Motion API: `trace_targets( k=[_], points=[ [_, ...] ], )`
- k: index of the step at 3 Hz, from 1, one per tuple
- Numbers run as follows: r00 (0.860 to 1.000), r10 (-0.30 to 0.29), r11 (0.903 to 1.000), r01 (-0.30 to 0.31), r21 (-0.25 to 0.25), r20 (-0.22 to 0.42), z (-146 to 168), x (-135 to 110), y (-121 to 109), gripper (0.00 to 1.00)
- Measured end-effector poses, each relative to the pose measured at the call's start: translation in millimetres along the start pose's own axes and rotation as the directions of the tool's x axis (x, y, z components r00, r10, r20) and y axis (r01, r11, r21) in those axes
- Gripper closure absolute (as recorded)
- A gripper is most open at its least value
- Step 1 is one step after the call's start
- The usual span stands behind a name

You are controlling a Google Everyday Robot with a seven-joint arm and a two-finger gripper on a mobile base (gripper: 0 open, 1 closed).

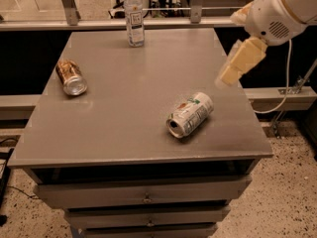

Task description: Move blue plastic bottle near 7up can

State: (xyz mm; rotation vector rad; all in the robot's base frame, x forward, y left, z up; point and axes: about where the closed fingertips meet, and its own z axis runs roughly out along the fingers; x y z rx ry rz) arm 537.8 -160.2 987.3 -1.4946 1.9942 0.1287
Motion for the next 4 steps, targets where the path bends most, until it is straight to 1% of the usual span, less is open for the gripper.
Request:
trace_targets(
  k=[1, 2, 3, 4],
  points=[
    [0.993, 0.022, 0.9984, -0.028, 0.049, 0.119, 10.2, -25.4, -26.5, 0.0],
    [0.974, 0.068, 0.9937, -0.086, 0.072, 0.214, 11.6, -52.8, -44.2, 0.0],
    [0.974, 0.068, 0.9937, -0.086, 0.072, 0.214, 11.6, -52.8, -44.2, 0.0],
    [0.963, 0.086, 0.9913, -0.108, 0.075, 0.255, 39.6, -68.0, -51.0, 0.0]
  ],
)
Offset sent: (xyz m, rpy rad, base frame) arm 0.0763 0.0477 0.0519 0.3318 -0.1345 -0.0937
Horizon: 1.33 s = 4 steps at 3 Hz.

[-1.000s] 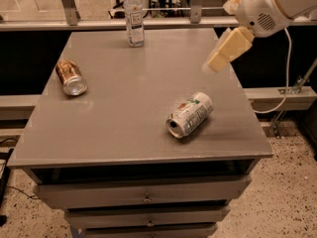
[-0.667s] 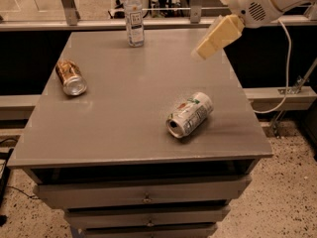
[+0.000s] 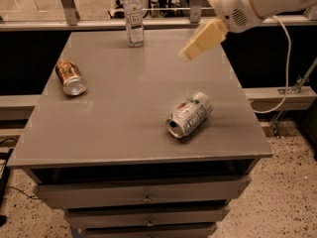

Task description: Move blue plastic bottle near 7up can

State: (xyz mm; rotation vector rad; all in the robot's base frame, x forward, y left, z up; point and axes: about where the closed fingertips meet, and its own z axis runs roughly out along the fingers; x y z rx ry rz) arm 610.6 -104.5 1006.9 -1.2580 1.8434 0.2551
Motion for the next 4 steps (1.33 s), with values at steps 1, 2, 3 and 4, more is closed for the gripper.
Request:
trace_targets(
  k=[1, 2, 3, 4],
  points=[
    [0.993, 0.082, 0.9955, -0.086, 0.041, 0.087, 79.2, -15.5, -25.3, 0.0],
    [0.98, 0.132, 0.9879, -0.142, 0.061, 0.151, 121.4, -28.9, -44.0, 0.0],
    [0.959, 0.177, 0.9775, -0.198, 0.074, 0.221, 156.6, -48.7, -64.4, 0.0],
    [0.939, 0.22, 0.9629, -0.252, 0.096, 0.263, 183.1, -63.0, -79.9, 0.0]
  ],
)
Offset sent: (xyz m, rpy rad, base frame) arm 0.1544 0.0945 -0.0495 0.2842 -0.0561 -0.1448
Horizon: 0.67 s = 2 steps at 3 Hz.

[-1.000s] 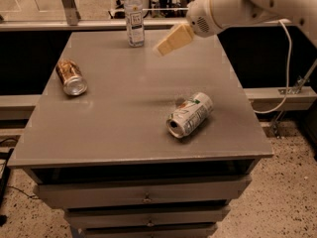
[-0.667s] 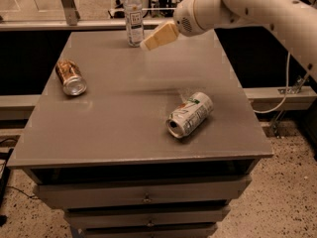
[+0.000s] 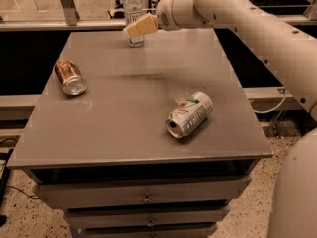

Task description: Move blue plastic bottle near 7up can

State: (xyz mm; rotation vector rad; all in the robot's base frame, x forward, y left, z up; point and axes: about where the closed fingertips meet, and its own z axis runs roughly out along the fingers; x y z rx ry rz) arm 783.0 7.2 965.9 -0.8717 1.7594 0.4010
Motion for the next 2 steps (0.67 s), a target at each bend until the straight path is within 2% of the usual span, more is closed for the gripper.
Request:
trace_targets(
  k=[2],
  points=[
    [0.996, 0.072, 0.9937, -0.076, 0.082, 0.048, 51.6, -2.6, -20.3, 0.0]
  ],
)
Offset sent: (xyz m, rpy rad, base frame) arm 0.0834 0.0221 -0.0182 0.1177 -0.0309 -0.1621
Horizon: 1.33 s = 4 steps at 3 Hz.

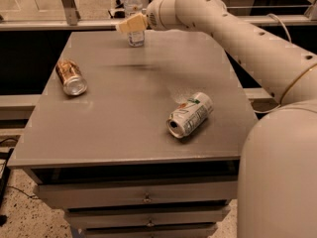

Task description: Move blue plastic bottle near 7up can

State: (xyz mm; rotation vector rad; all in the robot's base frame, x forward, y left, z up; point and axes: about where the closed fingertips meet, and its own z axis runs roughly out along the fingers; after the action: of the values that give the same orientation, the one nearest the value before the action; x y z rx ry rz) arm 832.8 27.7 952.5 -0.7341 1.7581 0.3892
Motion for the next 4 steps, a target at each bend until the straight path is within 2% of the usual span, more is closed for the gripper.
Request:
trace_targets(
  k=[1, 2, 4],
  points=[
    [0.999, 0.04, 0.9988, -0.041, 0.027, 0.026, 19.8, -1.5, -14.3, 0.0],
    [0.996, 0.08, 0.9962, -0.081, 0.032, 0.042, 37.8, -2.6, -23.5, 0.0],
    [0.987, 0.155, 0.988, -0.155, -0.004, 0.052, 72.4, -8.5, -23.8, 0.03]
  ],
)
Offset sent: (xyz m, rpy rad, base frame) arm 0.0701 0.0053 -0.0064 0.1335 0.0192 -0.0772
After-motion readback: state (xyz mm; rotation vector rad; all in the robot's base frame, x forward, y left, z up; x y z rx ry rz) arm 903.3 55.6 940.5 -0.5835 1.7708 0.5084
